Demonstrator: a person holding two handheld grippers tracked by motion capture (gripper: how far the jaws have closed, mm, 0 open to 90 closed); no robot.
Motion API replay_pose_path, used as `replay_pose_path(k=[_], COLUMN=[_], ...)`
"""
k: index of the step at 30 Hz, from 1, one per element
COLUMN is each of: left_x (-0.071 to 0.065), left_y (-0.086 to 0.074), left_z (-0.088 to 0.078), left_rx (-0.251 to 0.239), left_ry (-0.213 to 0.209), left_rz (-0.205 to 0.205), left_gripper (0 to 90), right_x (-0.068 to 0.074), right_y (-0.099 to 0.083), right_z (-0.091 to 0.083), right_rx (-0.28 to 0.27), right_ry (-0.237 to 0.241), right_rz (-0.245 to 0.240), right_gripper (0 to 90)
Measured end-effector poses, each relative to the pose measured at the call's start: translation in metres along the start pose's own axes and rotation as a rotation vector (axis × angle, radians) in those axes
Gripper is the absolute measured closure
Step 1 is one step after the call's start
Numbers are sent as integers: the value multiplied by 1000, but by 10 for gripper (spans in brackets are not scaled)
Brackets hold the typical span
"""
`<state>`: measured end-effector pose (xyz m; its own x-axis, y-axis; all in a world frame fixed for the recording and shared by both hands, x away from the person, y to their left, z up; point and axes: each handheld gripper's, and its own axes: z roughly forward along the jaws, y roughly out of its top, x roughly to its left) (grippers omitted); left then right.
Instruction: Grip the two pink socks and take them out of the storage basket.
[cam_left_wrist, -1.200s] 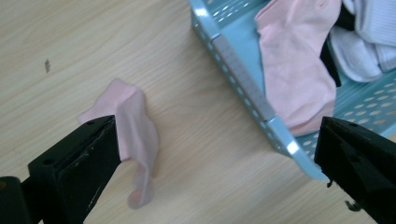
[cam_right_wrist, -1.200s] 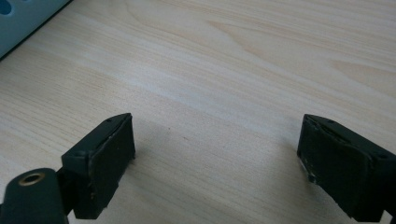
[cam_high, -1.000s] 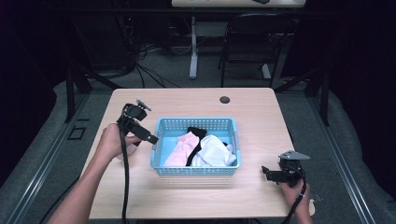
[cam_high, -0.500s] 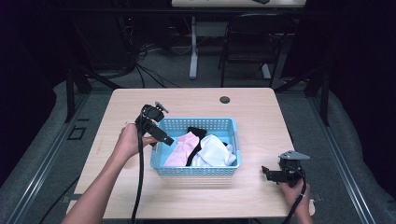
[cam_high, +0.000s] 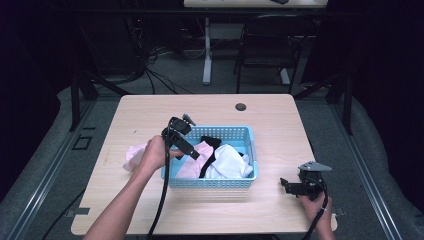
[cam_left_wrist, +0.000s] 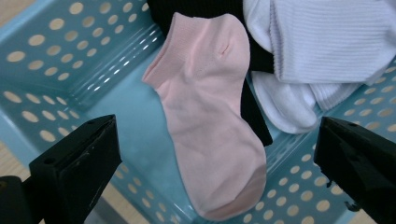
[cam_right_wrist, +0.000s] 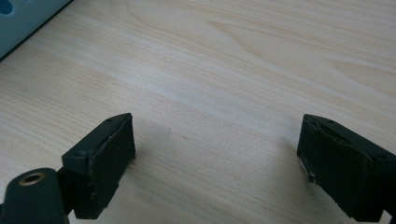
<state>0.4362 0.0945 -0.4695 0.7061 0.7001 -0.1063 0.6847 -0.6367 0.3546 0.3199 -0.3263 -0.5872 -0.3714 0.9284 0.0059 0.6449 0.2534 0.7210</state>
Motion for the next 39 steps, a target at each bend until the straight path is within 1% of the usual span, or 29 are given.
replay_pose_path(k=[1,2,4,5,6,7,8,9,10,12,14,15,16,17,18,20,21,22,25,27,28,32,34,39], left_x=[0,-3,-6,-6,-8,-8,-8,-7,-5,-2,1,1,1,1,1,2,2,2,2,2,1,1,1,3], left_y=[0,3,6,6,9,9,11,11,11,11,11,11,11,10,10,10,10,10,9,9,8,6,6,4], left_z=[0,8,16,16,26,26,35,40,44,52,57,60,63,66,68,72,74,76,76,74,72,62,57,48], left_rx=[0,11,27,27,43,43,64,73,79,89,88,93,104,110,116,129,130,136,131,128,127,103,103,92], left_ry=[0,-4,7,7,8,8,14,16,17,15,14,16,26,28,34,37,34,38,46,41,42,33,33,29], left_rz=[0,1,5,5,4,4,1,-5,-13,-45,-60,-69,-67,-69,-74,-82,-83,-81,-80,-76,-76,-74,-67,-67], left_gripper=[11,15,23,31,48,68,84,104,150,179,272,293,328,387,420,515,545,605,738,794,807,810,812,816], right_x=[0,0,0,0,0,0,0,0,0,0,0,0,0,0,0,0,0,0,0,0,0,0,0,0], right_y=[0,0,0,0,0,0,0,0,0,0,0,0,0,0,0,0,0,0,0,0,0,0,0,0], right_z=[0,0,0,0,0,0,0,0,0,0,0,0,0,0,0,0,0,0,0,0,0,0,0,0], right_rx=[-1,-1,-2,0,0,0,-1,0,0,0,0,0,0,0,-1,0,1,-1,0,1,-1,0,0,1], right_ry=[1,0,2,0,1,2,2,0,1,0,1,0,0,1,1,0,0,0,0,0,0,1,1,0], right_rz=[3,0,2,0,0,3,2,-1,0,0,0,-1,-1,3,0,0,0,0,0,0,0,-1,2,0], right_gripper=[107,107,108,107,107,107,107,107,107,107,108,107,107,107,108,108,108,108,108,108,108,108,108,108])
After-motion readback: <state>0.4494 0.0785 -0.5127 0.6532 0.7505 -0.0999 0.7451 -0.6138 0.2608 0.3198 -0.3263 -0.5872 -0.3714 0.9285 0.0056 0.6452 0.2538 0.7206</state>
